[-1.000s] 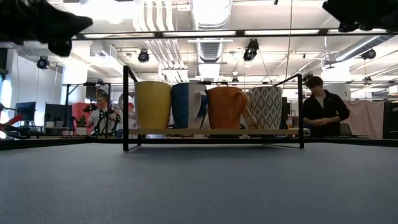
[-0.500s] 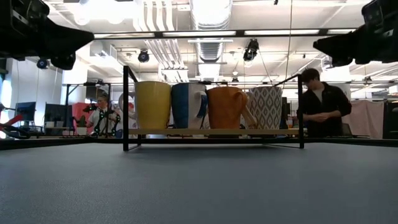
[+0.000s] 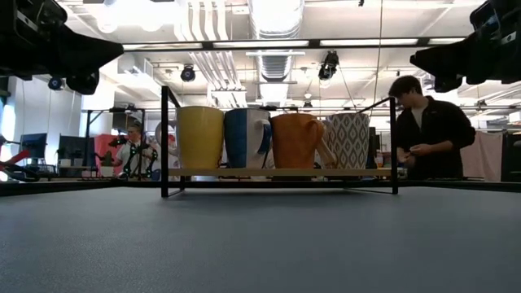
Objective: Place coffee mugs
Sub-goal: Return to Home Position
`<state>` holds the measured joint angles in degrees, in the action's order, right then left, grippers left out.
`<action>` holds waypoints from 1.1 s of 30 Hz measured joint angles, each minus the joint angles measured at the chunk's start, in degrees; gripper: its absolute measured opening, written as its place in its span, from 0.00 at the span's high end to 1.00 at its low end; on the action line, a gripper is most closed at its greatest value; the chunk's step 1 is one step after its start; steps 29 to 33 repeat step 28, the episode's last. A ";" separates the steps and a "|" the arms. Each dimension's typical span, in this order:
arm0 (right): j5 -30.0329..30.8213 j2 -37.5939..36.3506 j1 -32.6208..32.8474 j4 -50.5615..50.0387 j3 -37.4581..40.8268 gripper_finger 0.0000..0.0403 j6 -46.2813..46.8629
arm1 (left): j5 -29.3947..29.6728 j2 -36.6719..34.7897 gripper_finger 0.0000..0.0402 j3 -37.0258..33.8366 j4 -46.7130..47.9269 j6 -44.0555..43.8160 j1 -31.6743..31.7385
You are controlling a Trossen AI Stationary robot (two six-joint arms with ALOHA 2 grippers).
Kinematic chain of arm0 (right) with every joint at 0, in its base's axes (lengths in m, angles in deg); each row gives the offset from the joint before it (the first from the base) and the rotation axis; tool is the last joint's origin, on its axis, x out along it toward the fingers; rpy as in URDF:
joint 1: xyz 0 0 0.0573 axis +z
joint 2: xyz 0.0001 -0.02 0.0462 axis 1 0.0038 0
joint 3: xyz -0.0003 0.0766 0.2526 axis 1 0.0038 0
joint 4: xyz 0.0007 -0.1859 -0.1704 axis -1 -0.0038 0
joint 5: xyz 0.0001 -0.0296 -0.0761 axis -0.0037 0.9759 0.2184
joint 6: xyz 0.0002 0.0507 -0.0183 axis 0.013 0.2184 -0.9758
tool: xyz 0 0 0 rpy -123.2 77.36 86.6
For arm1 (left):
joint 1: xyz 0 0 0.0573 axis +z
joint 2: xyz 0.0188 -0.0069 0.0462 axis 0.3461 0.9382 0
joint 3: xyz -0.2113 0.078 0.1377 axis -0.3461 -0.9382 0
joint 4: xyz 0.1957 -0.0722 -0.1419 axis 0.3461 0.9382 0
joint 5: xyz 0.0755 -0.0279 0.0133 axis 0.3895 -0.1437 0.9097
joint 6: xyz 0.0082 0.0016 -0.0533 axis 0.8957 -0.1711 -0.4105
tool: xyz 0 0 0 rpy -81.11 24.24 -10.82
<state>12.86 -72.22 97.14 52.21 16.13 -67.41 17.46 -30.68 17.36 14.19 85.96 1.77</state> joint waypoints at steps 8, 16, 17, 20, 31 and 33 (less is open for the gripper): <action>-0.02 0.00 0.00 -0.02 -0.33 0.80 0.06 | 0.01 0.59 1.00 0.02 0.31 0.02 0.00; 0.00 0.28 0.00 -0.02 -0.35 0.82 0.06 | 0.03 0.60 1.00 0.04 0.34 0.09 0.00; -0.02 0.28 0.00 -0.02 -0.35 0.82 0.06 | 0.01 0.60 1.00 0.04 0.34 0.13 0.00; -0.02 0.28 0.00 -0.04 -0.37 0.83 0.06 | 0.02 0.60 1.00 0.07 0.34 0.16 0.00; -0.02 0.28 0.00 -0.04 -0.39 0.82 0.06 | 0.03 0.60 1.00 0.11 0.34 0.17 0.00; -0.02 0.28 0.00 -0.04 -0.39 0.82 0.06 | 0.03 0.60 1.00 0.11 0.34 0.17 0.00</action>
